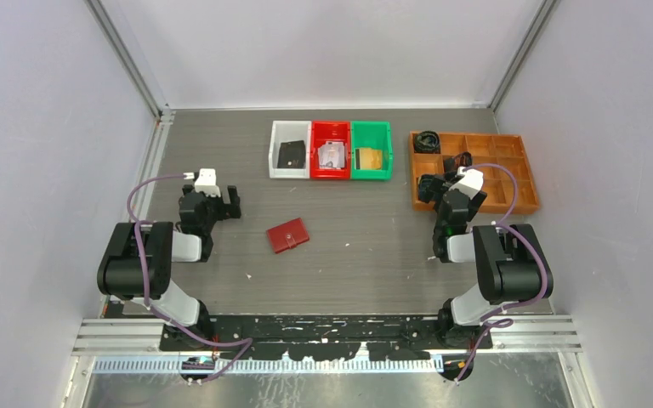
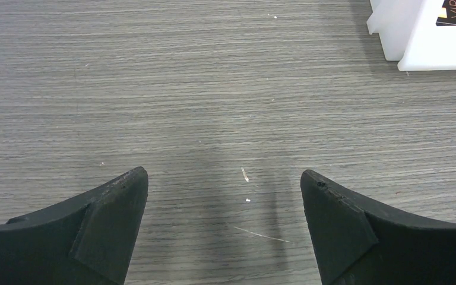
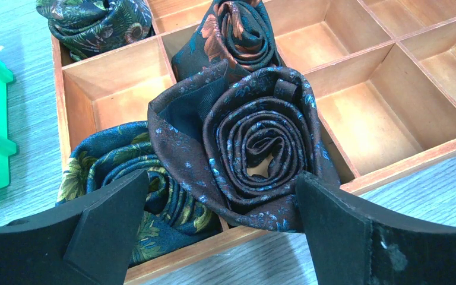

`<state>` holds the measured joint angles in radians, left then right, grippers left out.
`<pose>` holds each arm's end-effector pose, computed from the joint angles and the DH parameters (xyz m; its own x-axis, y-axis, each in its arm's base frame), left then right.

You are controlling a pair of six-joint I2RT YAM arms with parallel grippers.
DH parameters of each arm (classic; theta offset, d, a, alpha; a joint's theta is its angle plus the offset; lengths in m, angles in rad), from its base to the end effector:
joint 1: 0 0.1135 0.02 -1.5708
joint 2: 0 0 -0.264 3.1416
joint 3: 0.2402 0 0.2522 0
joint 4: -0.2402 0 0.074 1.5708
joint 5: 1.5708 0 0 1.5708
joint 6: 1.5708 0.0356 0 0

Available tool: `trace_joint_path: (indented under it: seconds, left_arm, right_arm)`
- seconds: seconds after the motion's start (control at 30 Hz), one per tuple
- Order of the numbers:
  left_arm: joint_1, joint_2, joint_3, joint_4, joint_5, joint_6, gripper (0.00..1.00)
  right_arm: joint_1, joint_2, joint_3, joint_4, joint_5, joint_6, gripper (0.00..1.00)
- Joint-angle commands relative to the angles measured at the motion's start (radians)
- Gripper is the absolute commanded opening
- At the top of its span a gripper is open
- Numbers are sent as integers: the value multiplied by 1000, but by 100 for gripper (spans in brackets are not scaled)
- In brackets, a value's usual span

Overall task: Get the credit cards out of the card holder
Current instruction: Pick up the card holder from the center of the board.

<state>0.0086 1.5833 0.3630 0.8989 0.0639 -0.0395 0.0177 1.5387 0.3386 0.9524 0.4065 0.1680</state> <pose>0.2677 0.0000 0.1334 -0.3177 -0.0421 -0.9473 0.0395 0.9976 -0.0576 0.2598 -0.0095 0.1446 -0.1803 0.1504 -0.9720 0.4028 0.9128 0.0665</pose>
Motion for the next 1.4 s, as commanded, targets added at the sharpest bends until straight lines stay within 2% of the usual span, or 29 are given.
trace_joint_path:
  seconds: [0.0, 0.13, 0.2, 0.3, 0.4, 0.5, 0.57, 0.67, 0.73, 0.9, 0.97, 1.03, 1.1, 1.23, 1.37]
  left_arm:
    - [1, -35, 10, 21, 8, 18, 100]
    - [1, -35, 11, 21, 8, 19, 100]
    - [1, -33, 13, 20, 8, 20, 100]
    - [1, -39, 6, 28, 24, 21, 100]
    - [25, -95, 18, -27, 85, 12, 100]
    - [55, -197, 98, -259, 104, -13, 100]
    - [63, -259, 176, -439, 116, 22, 100]
    - [89, -320, 290, -683, 157, 66, 100]
    - [128, -331, 378, -831, 233, 65, 100]
    - [198, -261, 649, -1199, 319, 58, 100]
    - [210, -213, 765, -1346, 336, 85, 100]
    - [217, -165, 877, -1502, 348, 132, 96]
    - [228, -147, 927, -1588, 383, 162, 91]
    - [243, -184, 902, -1617, 433, 183, 91]
    - [243, -229, 864, -1640, 457, 209, 92]
  right_arm:
    - [-4, 11, 10, 2, 2, 13, 99]
    - [-5, 6, 8, 8, 21, 17, 100]
    - [-4, -32, 19, -62, 82, 58, 99]
    - [1, -57, -3, -25, 104, 37, 100]
    - [25, -204, 62, -272, 223, 73, 99]
    - [27, -365, 146, -523, 193, 150, 100]
    - [26, -453, 182, -616, 149, 198, 100]
    - [26, -554, 213, -664, 104, 264, 99]
    - [25, -592, 234, -676, 88, 336, 99]
    - [16, -613, 308, -785, 66, 660, 99]
    - [-3, -579, 343, -780, -86, 683, 99]
    - [0, -501, 435, -818, -293, 612, 99]
    - [57, -424, 555, -960, -378, 526, 99]
    - [323, -377, 677, -1128, -222, 350, 99]
    - [499, -333, 711, -1197, -168, 313, 99]
